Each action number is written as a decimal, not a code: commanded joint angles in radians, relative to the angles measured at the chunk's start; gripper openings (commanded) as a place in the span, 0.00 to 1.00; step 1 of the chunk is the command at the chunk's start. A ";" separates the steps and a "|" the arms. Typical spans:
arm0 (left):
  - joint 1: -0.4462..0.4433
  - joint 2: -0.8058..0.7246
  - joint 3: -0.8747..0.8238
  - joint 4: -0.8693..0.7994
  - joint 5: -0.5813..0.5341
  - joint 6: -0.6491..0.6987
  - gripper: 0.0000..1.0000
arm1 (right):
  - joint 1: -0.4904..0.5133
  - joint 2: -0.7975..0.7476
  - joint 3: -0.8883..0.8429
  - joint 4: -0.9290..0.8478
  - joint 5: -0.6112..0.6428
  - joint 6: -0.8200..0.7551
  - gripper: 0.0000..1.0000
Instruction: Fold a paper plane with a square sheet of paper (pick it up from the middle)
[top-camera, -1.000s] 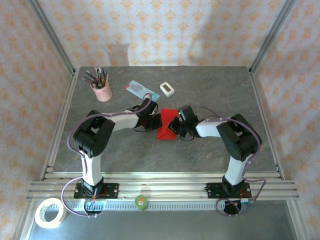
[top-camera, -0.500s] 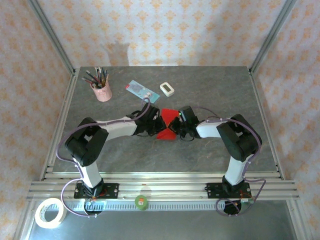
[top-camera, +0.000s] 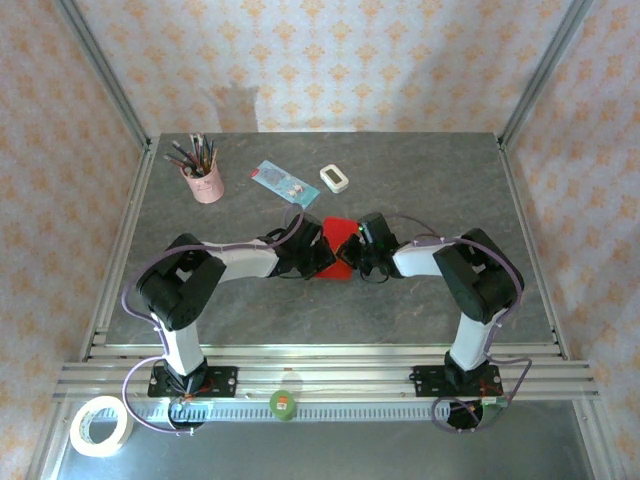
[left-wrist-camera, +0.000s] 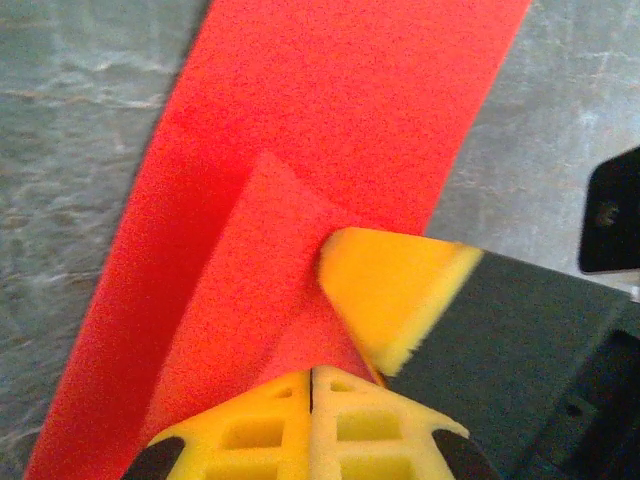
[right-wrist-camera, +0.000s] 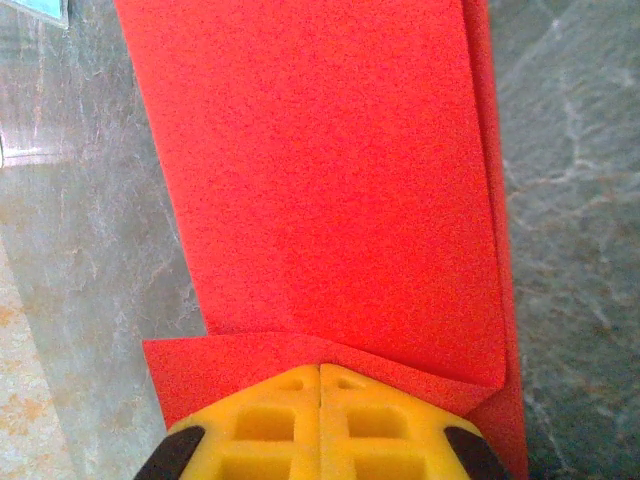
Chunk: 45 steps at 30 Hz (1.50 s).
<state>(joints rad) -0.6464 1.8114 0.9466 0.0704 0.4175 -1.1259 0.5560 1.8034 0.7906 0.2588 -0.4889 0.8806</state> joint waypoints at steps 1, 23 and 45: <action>-0.001 0.021 -0.011 0.006 -0.048 -0.021 0.00 | -0.002 0.033 -0.054 -0.151 0.091 0.004 0.00; 0.004 0.075 -0.007 0.083 -0.029 -0.040 0.00 | -0.002 0.038 -0.064 -0.136 0.081 0.006 0.00; 0.045 -0.073 -0.350 0.182 -0.063 -0.157 0.00 | -0.019 0.078 -0.062 -0.245 0.164 -0.023 0.00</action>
<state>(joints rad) -0.6201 1.7504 0.6792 0.3660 0.4030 -1.2415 0.5575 1.8038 0.7788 0.2741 -0.4744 0.8814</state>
